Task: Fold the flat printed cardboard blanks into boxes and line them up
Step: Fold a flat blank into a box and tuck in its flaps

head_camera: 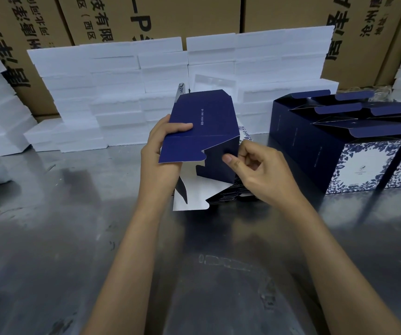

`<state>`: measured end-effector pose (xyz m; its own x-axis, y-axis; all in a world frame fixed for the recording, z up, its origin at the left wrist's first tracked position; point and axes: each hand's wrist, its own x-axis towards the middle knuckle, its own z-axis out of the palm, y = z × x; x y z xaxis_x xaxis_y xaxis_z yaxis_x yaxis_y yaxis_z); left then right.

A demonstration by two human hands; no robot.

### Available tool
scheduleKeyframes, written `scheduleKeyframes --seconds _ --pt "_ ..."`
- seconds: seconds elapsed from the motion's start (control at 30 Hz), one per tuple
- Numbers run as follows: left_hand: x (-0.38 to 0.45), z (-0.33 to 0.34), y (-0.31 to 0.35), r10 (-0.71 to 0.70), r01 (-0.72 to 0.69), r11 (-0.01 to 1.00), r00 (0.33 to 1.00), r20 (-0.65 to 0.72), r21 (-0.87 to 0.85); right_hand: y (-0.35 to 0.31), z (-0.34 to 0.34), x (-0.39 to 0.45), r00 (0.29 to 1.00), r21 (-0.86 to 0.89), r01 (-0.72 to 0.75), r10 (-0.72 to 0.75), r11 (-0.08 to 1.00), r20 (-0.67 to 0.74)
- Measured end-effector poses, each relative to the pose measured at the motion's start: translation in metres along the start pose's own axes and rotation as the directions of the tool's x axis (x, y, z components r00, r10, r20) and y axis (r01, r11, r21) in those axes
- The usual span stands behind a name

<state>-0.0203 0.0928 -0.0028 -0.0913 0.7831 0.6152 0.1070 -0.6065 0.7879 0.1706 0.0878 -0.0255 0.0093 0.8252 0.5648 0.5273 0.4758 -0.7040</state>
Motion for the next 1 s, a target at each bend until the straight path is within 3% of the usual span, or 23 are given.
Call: scheduleKeyframes --seconds 0.2,0.33,0.43,0.53,0.63,0.77,0.87,0.93,1.0 --pt "0.000 0.001 -0.002 0.002 -0.002 1.000 1.000 -0.007 0.019 -0.007 -0.003 0.001 1.000 0.056 0.011 -0.010 0.998 -0.015" --pt "0.001 0.001 -0.005 0.034 -0.034 0.999 0.999 0.029 0.002 -0.016 -0.006 0.001 0.997 0.392 -0.057 0.070 0.918 -0.020" --pt "0.000 0.004 -0.003 0.044 -0.044 0.999 0.998 0.050 0.003 -0.023 -0.005 0.001 0.991 0.518 -0.076 0.123 0.852 -0.057" --pt "-0.001 0.006 0.000 0.051 -0.052 0.999 0.997 0.058 0.016 -0.026 0.000 -0.002 0.997 0.421 -0.042 0.062 0.906 -0.036" --pt "-0.001 0.000 0.004 0.000 -0.014 0.996 0.988 0.156 0.083 -0.025 0.005 -0.003 1.000 0.356 -0.008 0.012 0.934 -0.009" --pt "0.001 -0.019 0.009 -0.126 0.049 0.978 0.913 0.389 0.200 -0.020 0.007 -0.002 0.999 0.356 -0.024 0.032 0.934 -0.018" --pt "0.003 -0.027 0.012 -0.148 0.069 0.982 0.860 0.489 0.177 -0.020 0.009 -0.002 0.998 0.338 -0.002 0.025 0.941 -0.064" --pt "0.002 -0.024 0.012 -0.113 0.066 0.990 0.904 0.412 0.126 -0.020 0.011 -0.002 0.995 0.319 0.012 0.022 0.948 -0.101" --pt "0.000 -0.014 0.011 -0.071 0.045 0.991 0.974 0.215 0.127 -0.019 0.012 -0.003 0.992 0.311 0.023 0.017 0.950 -0.127"
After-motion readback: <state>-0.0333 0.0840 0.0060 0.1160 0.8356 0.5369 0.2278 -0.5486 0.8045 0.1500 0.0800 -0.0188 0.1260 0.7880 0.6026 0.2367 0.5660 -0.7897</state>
